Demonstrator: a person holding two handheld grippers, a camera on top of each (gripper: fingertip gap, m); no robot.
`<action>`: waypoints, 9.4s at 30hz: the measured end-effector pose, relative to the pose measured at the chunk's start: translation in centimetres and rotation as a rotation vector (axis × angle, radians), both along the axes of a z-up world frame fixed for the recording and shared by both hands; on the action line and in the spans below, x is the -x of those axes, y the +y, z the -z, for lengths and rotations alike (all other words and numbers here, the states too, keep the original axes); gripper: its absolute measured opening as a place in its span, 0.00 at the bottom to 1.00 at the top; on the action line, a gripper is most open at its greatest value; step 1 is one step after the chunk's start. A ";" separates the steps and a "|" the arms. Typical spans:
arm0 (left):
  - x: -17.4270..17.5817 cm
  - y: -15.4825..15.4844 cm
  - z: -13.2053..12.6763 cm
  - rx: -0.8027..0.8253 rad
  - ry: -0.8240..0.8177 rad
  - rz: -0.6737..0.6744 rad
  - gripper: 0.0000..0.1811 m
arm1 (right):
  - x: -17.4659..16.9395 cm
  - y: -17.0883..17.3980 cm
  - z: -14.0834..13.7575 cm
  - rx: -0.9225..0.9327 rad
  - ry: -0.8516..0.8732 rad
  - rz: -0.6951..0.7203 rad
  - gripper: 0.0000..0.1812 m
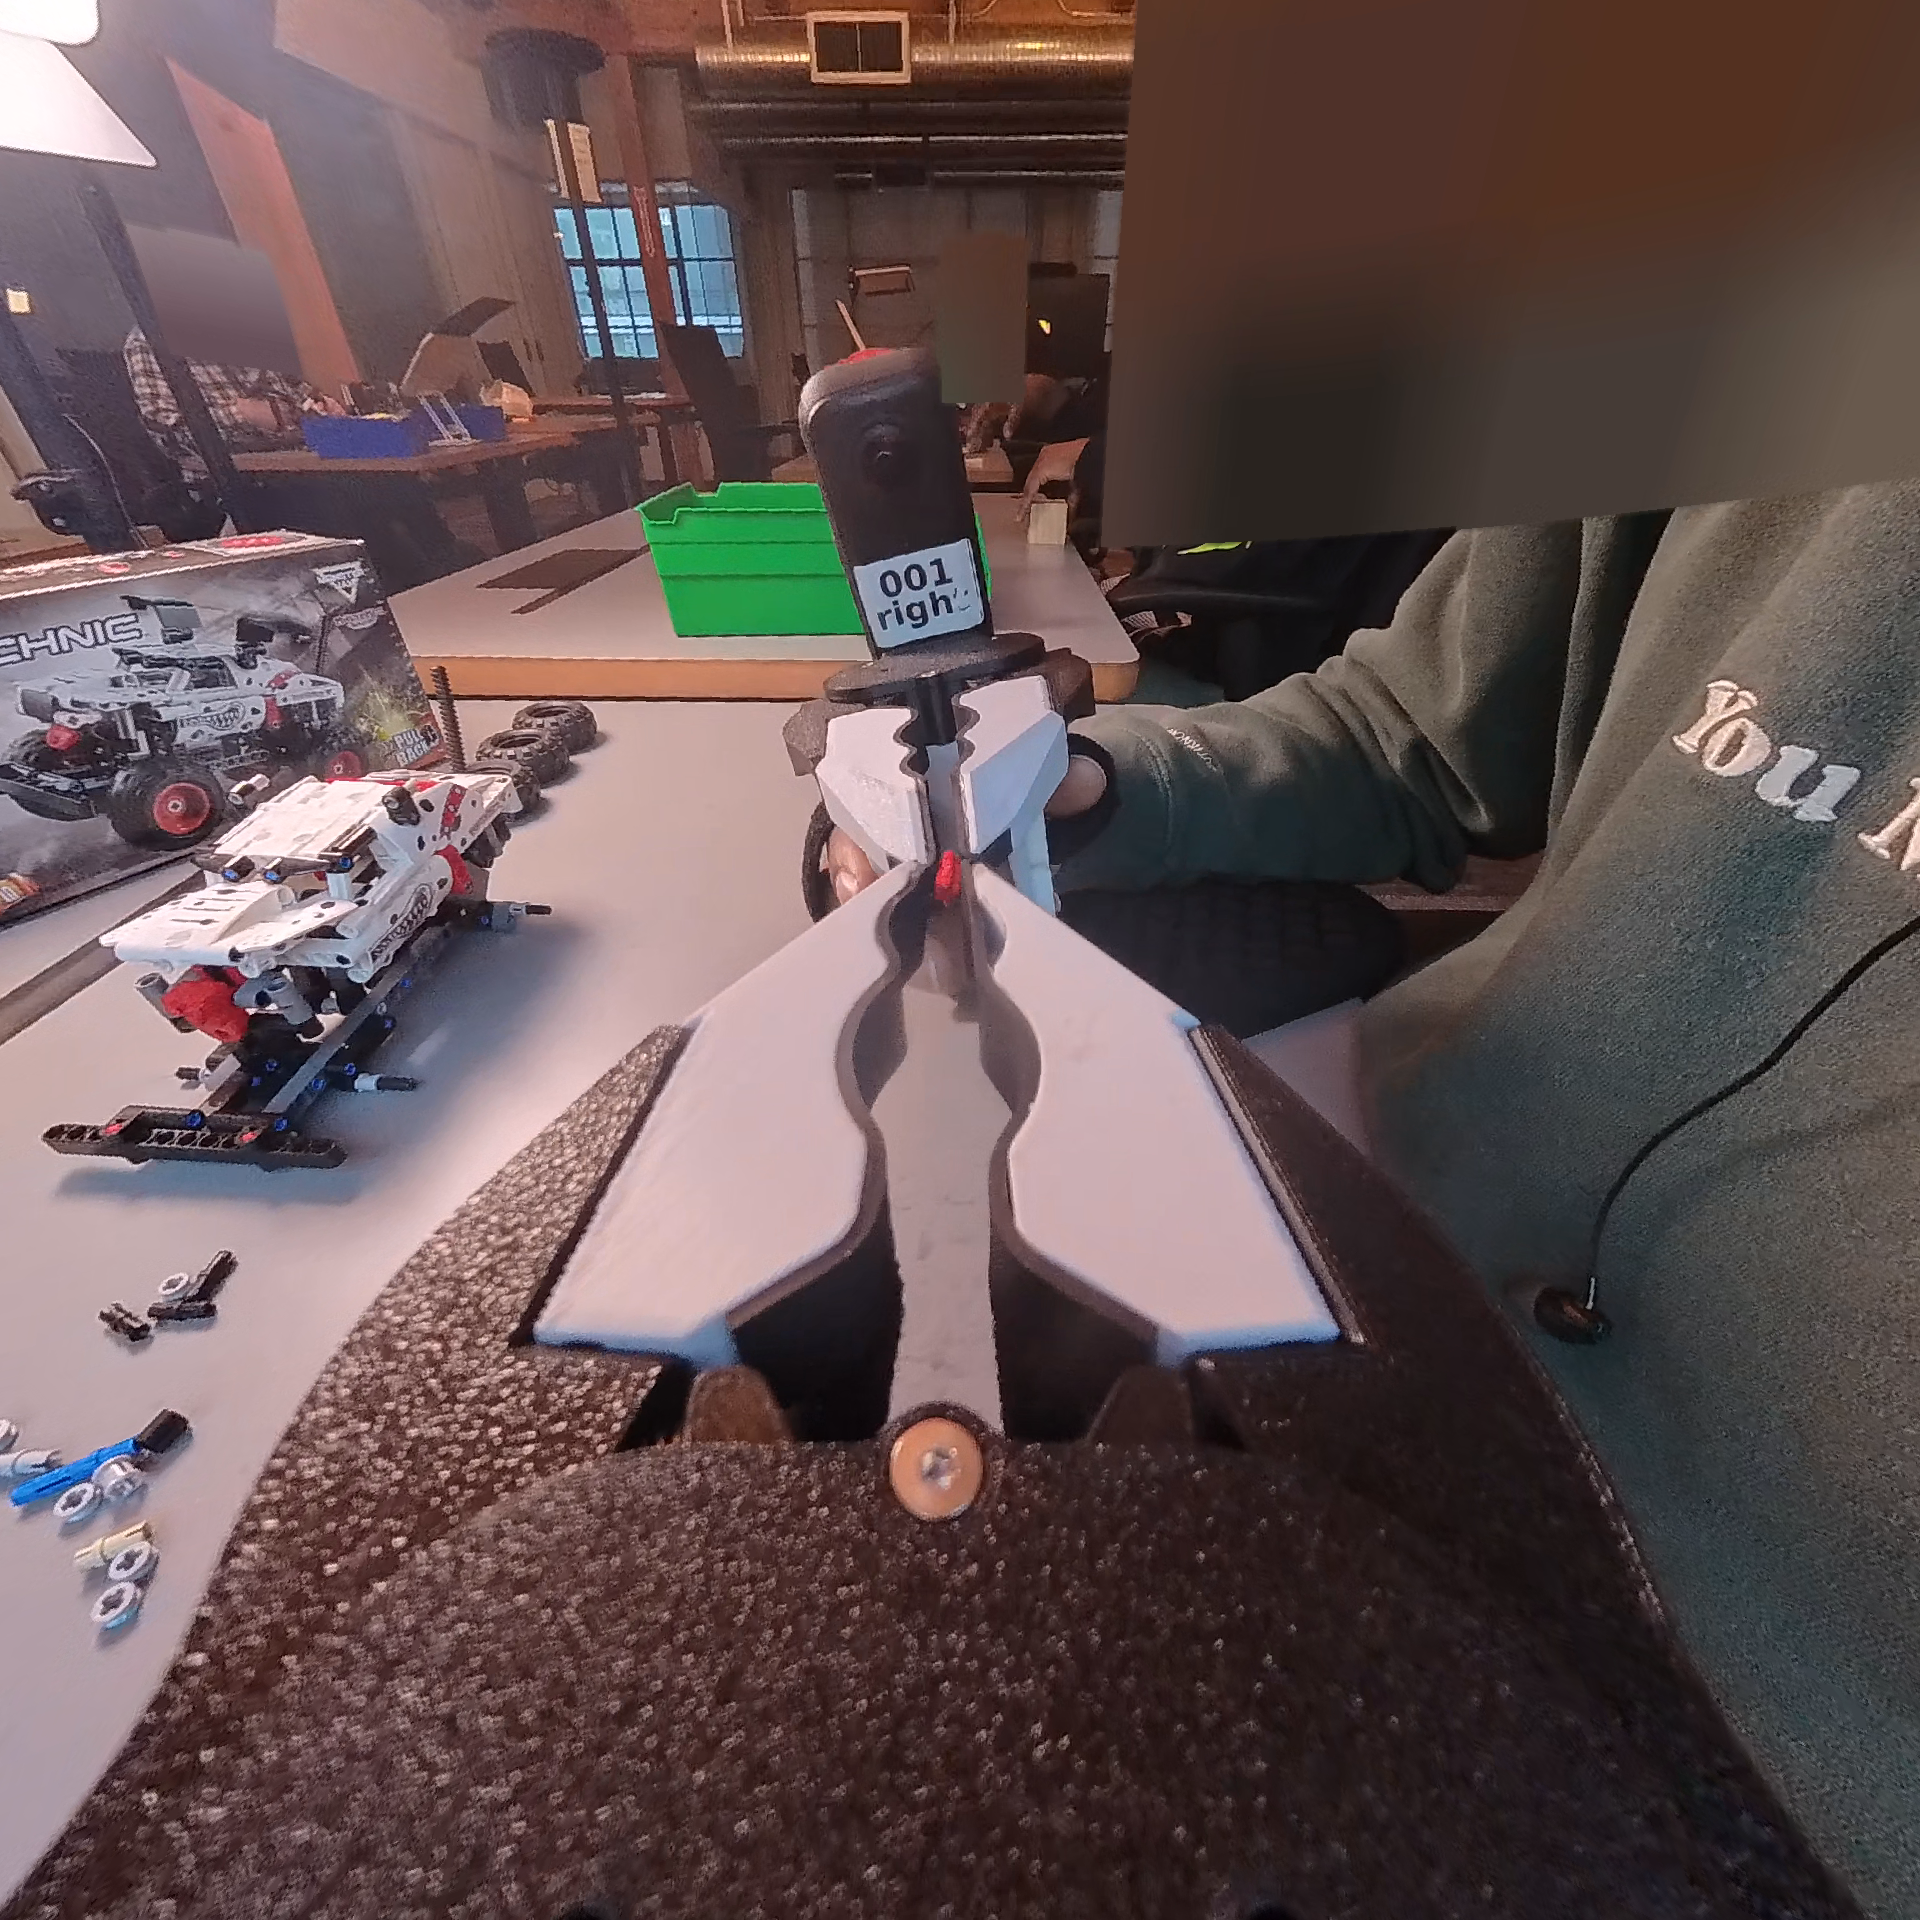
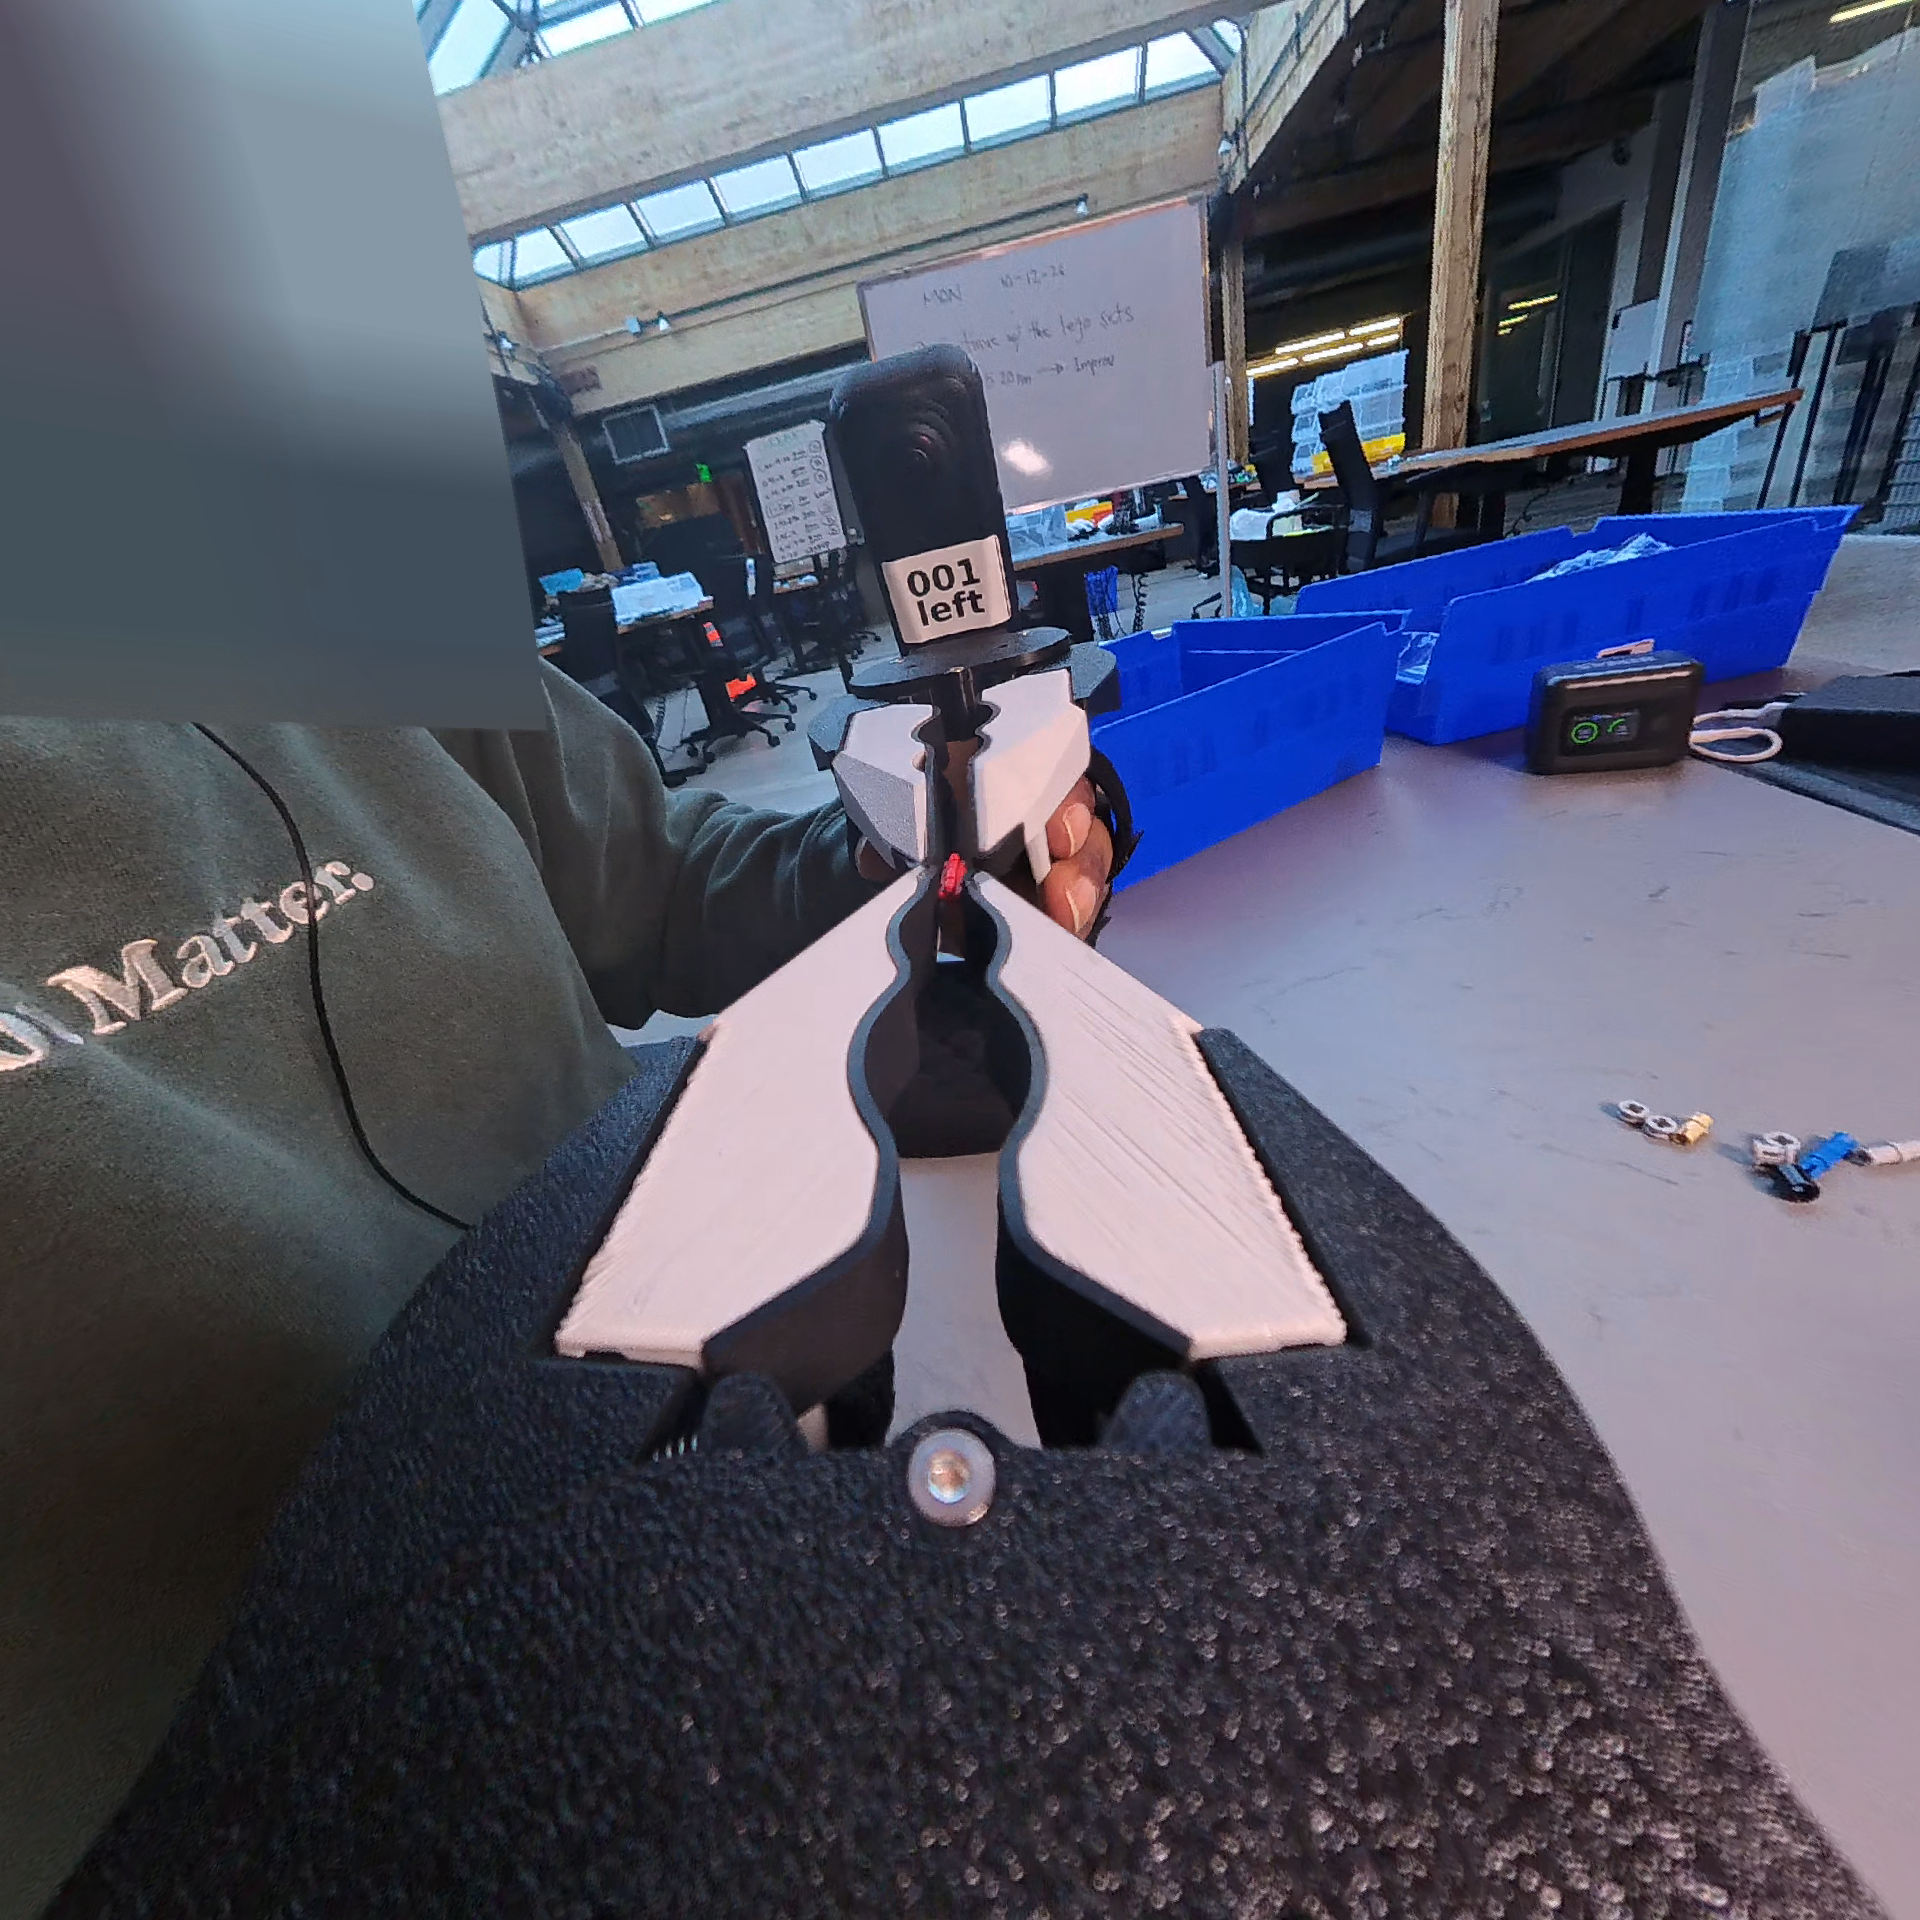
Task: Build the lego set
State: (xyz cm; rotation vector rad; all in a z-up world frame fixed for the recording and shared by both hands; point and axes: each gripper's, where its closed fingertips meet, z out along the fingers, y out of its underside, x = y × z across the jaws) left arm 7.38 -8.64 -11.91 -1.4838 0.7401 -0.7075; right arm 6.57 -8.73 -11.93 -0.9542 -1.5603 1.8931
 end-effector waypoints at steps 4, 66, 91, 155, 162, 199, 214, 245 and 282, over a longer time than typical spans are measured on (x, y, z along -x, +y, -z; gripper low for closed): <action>0.0 -0.1 -0.1 -0.005 -0.005 0.000 0.01 | 0.1 0.0 -0.2 0.019 0.006 0.000 0.02; 0.9 -0.4 -2.4 0.057 -0.267 0.062 0.01 | 0.9 -0.3 -2.5 0.060 0.081 0.109 0.02; 4.9 1.5 3.3 0.038 0.053 -0.110 0.00 | 0.6 4.6 13.2 -0.681 -0.558 -0.165 0.16; 1.7 3.3 13.4 0.652 0.371 -0.155 0.01 | 1.0 4.2 14.0 -0.944 -0.422 0.277 0.03; 1.4 3.0 14.3 0.667 0.433 -0.140 0.01 | 0.8 4.0 14.7 -0.934 -0.472 0.202 0.05; 2.8 2.5 5.7 0.504 -0.055 -0.047 0.01 | 1.7 3.1 6.5 -0.662 -0.166 0.304 0.03; 2.7 2.4 6.5 0.558 -0.036 -0.047 0.01 | 1.6 3.2 7.0 -0.754 -0.139 0.321 0.03; -0.5 1.2 4.6 0.600 -0.207 0.133 0.01 | 1.2 1.2 3.4 -0.741 0.078 0.310 0.00; -0.5 2.4 10.9 0.215 0.538 -0.084 0.01 | -12.6 -1.1 15.2 -1.096 -0.772 -0.409 0.08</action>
